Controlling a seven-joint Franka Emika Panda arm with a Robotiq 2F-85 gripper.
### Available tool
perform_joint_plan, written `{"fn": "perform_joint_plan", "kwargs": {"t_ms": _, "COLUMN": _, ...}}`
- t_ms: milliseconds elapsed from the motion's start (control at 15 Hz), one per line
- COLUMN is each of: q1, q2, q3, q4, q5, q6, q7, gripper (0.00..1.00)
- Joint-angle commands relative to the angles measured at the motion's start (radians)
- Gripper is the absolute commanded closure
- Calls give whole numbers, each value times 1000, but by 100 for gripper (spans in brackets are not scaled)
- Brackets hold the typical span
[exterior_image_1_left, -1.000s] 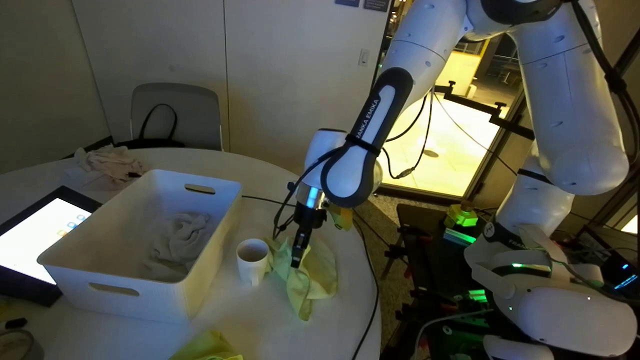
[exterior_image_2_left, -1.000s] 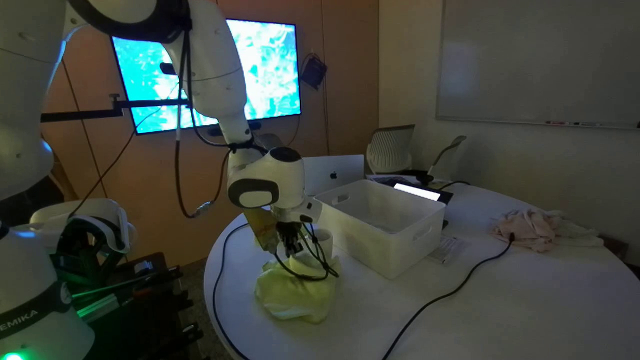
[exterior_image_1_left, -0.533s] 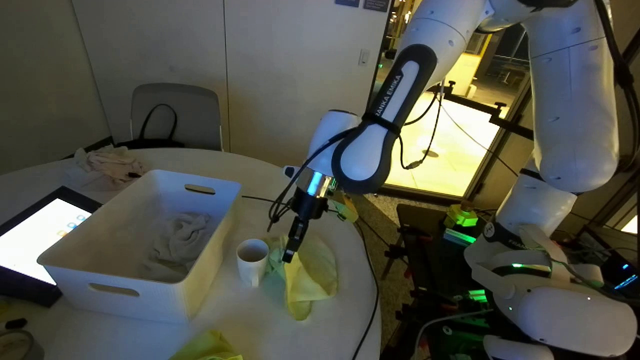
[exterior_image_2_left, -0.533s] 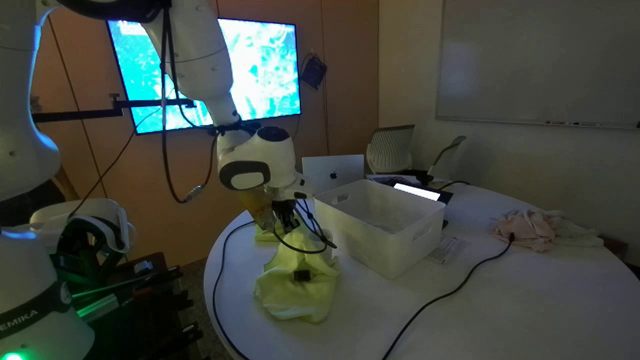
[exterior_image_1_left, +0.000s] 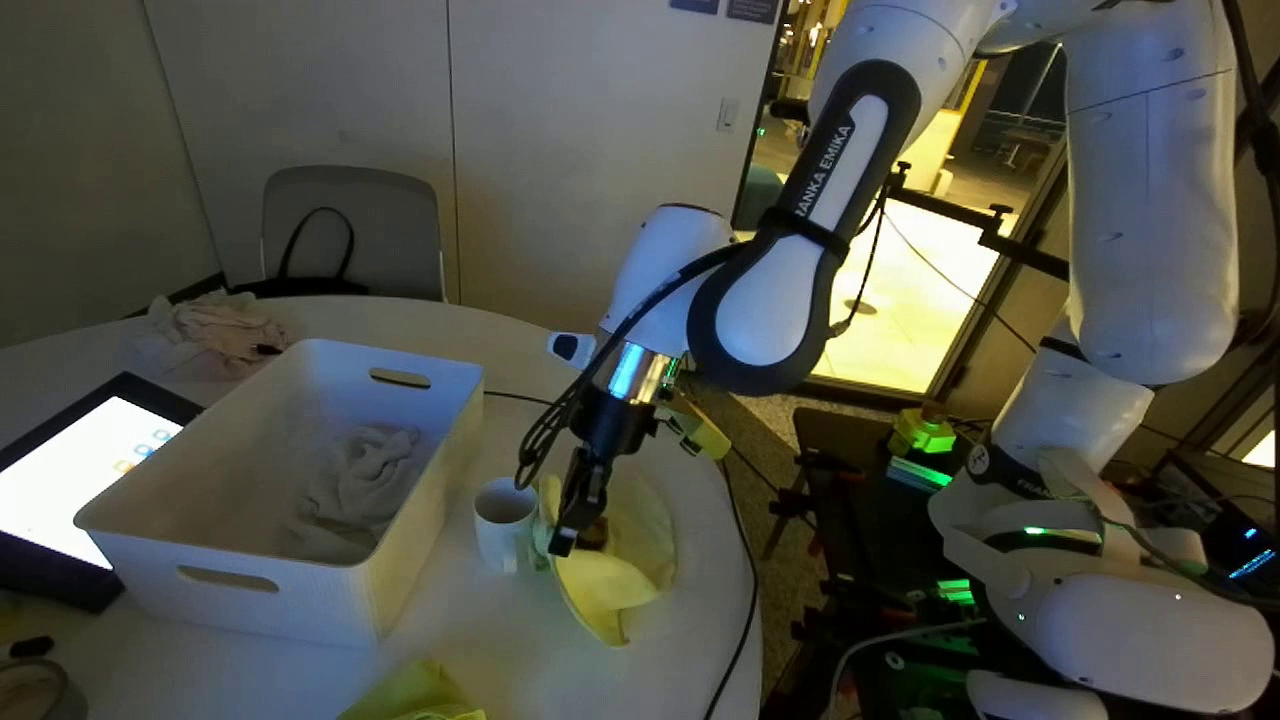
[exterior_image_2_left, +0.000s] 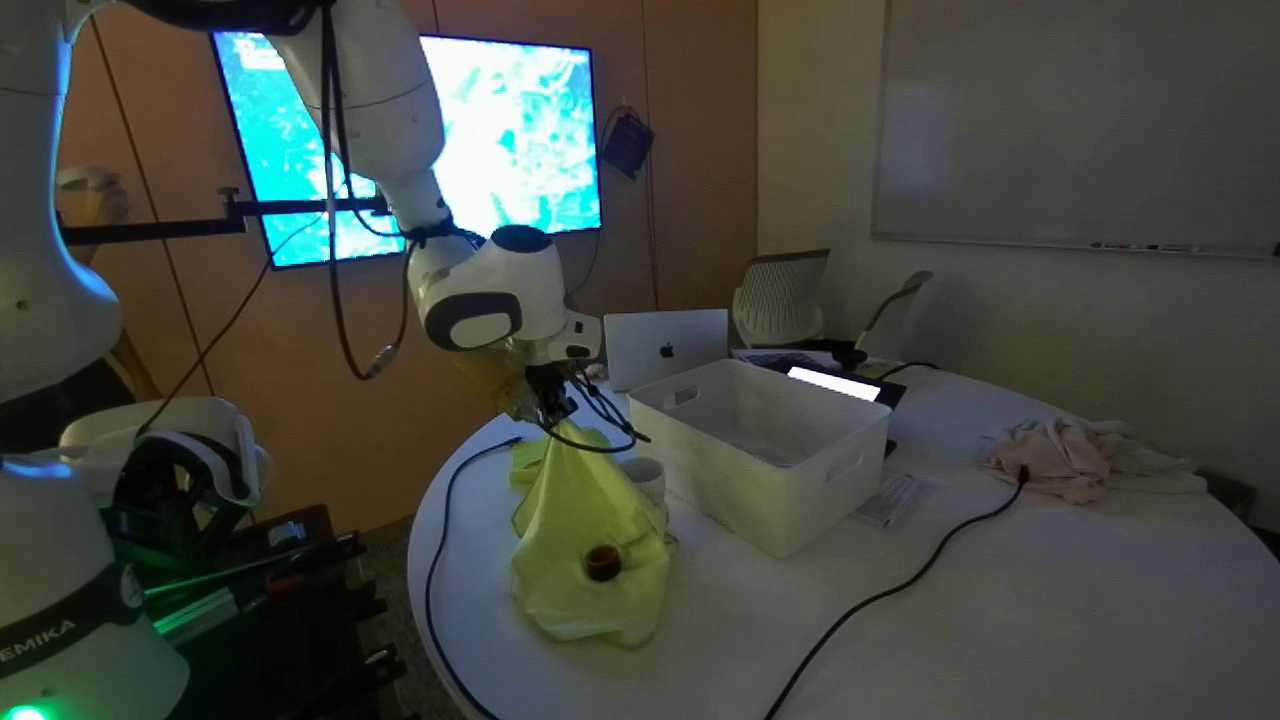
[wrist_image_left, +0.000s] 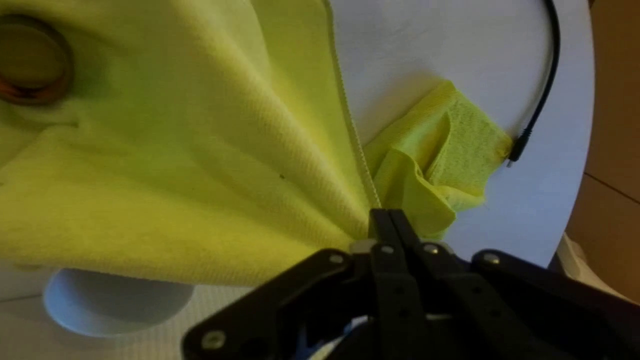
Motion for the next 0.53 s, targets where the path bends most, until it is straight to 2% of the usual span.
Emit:
{"fn": "perform_joint_plan", "kwargs": {"t_ms": 0, "q1": 39, "q2": -52, "q3": 27, "q4": 5, "q5": -20, "q6": 2, "q7": 50, "gripper": 100}}
{"fn": "perform_joint_plan", "kwargs": {"t_ms": 467, "q1": 84, "q2": -164, "q3": 54, "q4": 41, "q5": 10, "q6": -8, "q7": 115, "gripper": 100}}
